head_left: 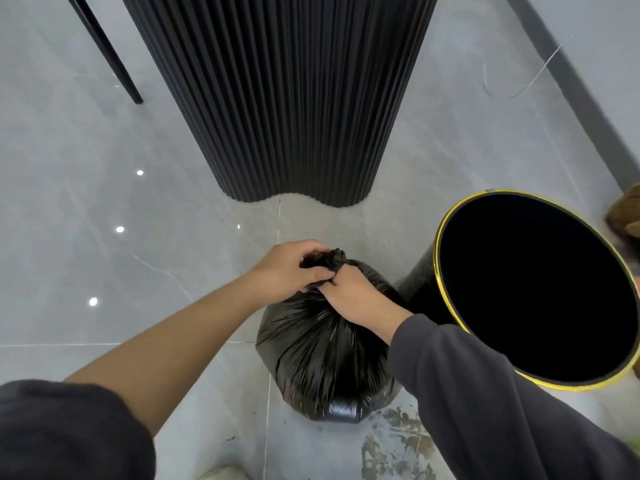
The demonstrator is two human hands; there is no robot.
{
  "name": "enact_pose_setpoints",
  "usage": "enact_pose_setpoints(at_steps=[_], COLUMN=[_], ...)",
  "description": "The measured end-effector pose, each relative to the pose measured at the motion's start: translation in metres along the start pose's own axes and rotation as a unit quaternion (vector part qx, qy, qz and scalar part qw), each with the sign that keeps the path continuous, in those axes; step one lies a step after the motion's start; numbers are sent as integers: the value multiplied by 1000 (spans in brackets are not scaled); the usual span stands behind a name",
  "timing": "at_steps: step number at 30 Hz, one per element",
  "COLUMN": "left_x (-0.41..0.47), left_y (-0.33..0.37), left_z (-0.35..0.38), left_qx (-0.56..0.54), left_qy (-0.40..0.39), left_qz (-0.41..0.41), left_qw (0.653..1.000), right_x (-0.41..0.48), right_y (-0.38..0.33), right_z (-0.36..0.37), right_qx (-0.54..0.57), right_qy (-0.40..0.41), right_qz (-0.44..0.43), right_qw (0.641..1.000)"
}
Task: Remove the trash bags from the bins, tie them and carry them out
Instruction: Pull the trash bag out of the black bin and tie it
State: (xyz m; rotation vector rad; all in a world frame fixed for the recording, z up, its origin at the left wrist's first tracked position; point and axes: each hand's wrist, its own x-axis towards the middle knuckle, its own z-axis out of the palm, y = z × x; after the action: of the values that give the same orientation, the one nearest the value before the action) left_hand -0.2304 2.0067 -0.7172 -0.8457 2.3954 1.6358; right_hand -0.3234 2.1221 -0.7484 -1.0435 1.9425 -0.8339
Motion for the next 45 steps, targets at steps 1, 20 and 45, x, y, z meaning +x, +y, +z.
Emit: enact_pose_setpoints(at_steps=[1, 20, 45], left_x=[4, -6, -9], left_y=[-2, -24, 16], left_z=[3, 2, -7], left_qx=[1, 485, 393], left_qy=[42, -33, -44], left_qz=[-6, 172, 38], left_qw=[999, 857, 918], right_x=[0, 4, -1], right_y=[0, -2, 26], right_z=[-2, -13, -15], right_qx=[-19, -69, -316], right_qy=[-11, -105, -2], right_qz=[2, 19, -100], right_qw=[1000, 992, 944])
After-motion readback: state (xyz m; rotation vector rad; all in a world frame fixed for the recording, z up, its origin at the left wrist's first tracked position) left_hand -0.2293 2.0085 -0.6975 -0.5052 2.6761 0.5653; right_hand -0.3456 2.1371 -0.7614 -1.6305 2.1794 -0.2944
